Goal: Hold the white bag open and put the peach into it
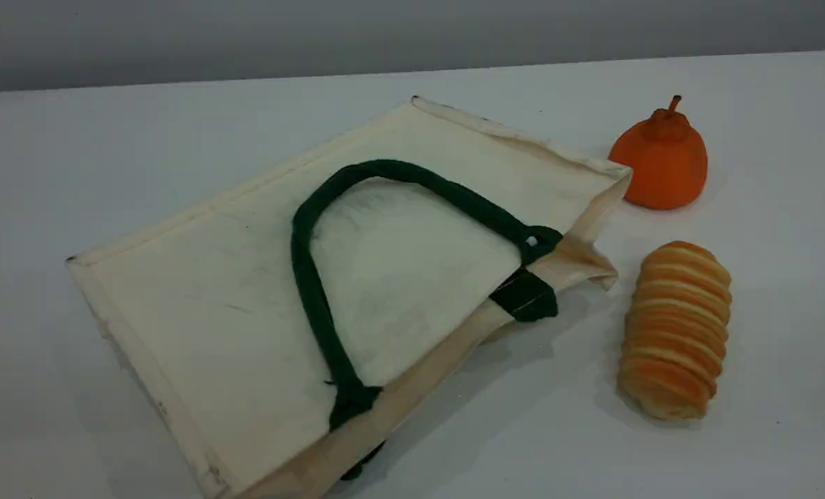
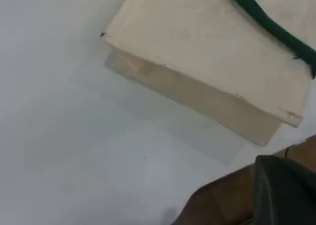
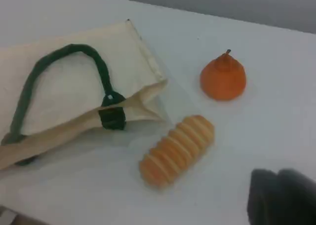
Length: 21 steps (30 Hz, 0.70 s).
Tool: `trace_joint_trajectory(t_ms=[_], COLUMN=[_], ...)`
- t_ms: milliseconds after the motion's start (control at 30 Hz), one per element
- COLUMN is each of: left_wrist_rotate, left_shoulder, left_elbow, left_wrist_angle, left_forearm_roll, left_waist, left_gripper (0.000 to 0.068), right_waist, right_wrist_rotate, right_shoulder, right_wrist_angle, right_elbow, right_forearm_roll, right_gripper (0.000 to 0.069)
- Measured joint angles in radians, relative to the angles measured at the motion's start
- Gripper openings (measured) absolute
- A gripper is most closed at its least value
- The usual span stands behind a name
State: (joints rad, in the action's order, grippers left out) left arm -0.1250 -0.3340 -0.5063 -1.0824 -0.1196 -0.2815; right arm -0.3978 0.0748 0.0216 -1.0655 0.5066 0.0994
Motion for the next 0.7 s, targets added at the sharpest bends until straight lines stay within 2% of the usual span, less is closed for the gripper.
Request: trace_joint_trajectory(t_ms=[400, 467, 700], left_wrist_rotate=[0.002, 0.002, 0.003], left_shoulder=[0.013, 0.036, 0.159], left_elbow=[0.000, 0.000, 0.000], left_wrist_angle=[-0.002, -0.004, -0.005], left_forearm_roll=[-0.006, -0.012, -0.011], left_waist=[0.010, 0.038, 0.195], left_gripper=[0.0020, 0.0022, 0.0028], right_waist=[0.000, 0.000, 0.062], right_wrist_rotate=[-0.003, -0.003, -0.002], right_shoulder=[0.000, 0.000, 0.000], right_wrist_angle=[0.000, 0.000, 0.000], right_elbow=[0.000, 0.000, 0.000], right_forearm_roll=[0.005, 0.005, 0.008], right_gripper=[0.0035, 0.0038, 0.0051])
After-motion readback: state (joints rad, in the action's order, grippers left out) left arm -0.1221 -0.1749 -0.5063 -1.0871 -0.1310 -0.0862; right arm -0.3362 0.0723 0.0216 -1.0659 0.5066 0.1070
